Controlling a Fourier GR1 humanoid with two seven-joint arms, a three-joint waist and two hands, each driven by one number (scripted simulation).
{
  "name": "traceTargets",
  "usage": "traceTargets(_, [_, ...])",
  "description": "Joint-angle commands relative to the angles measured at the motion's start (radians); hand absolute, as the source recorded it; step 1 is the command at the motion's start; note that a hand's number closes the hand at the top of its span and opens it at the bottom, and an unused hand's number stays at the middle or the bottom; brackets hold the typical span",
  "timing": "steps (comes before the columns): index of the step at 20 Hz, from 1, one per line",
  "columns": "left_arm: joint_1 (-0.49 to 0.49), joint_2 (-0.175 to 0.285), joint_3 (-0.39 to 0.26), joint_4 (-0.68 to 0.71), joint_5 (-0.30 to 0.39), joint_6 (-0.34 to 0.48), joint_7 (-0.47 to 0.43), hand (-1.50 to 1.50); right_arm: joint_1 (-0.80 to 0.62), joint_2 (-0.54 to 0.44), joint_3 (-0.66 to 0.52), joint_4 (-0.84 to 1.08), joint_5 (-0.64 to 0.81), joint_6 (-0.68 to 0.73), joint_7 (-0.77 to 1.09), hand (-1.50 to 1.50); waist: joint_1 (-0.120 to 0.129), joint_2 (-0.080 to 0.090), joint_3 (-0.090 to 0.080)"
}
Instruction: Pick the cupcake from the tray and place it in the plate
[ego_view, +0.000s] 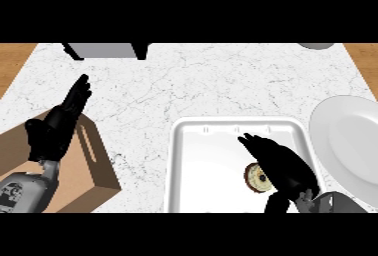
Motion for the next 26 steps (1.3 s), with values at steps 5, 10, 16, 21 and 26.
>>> traceTargets(5, [-0.053, -0.058, 0.008, 0.09, -0.009, -0.002, 0.004, 0.0, 0.028, 0.039, -0.022, 0.147, 0.073, -0.018, -0.115, -1.5, -0.01, 0.013, -0.022])
traceTargets(10, [-0.005, -0.055, 0.004, 0.076, -0.015, 0.007, -0.053, 0.0, 0.023, 0.027, -0.047, 0.182, 0.154, -0.09, -0.223, 1.5, -0.007, 0.012, -0.022])
traceTargets(16, [-0.058, -0.065, 0.007, 0.113, -0.017, 0.01, -0.025, 0.0, 0.027, 0.095, -0.038, 0.22, 0.218, -0.123, -0.245, 1.5, -0.01, 0.012, -0.022])
traceTargets(21, [-0.032, -0.061, -0.002, 0.088, -0.011, 0.038, -0.007, 0.0, 0.118, -0.089, -0.165, 0.195, 0.176, -0.178, -0.422, 1.5, -0.034, 0.012, -0.021])
traceTargets(26, [0.047, 0.015, 0.034, -0.001, 0.032, 0.047, 0.005, 0.0, 0.184, -0.353, -0.413, 0.374, 0.077, -0.206, -0.598, 1.5, -0.114, 0.012, -0.007])
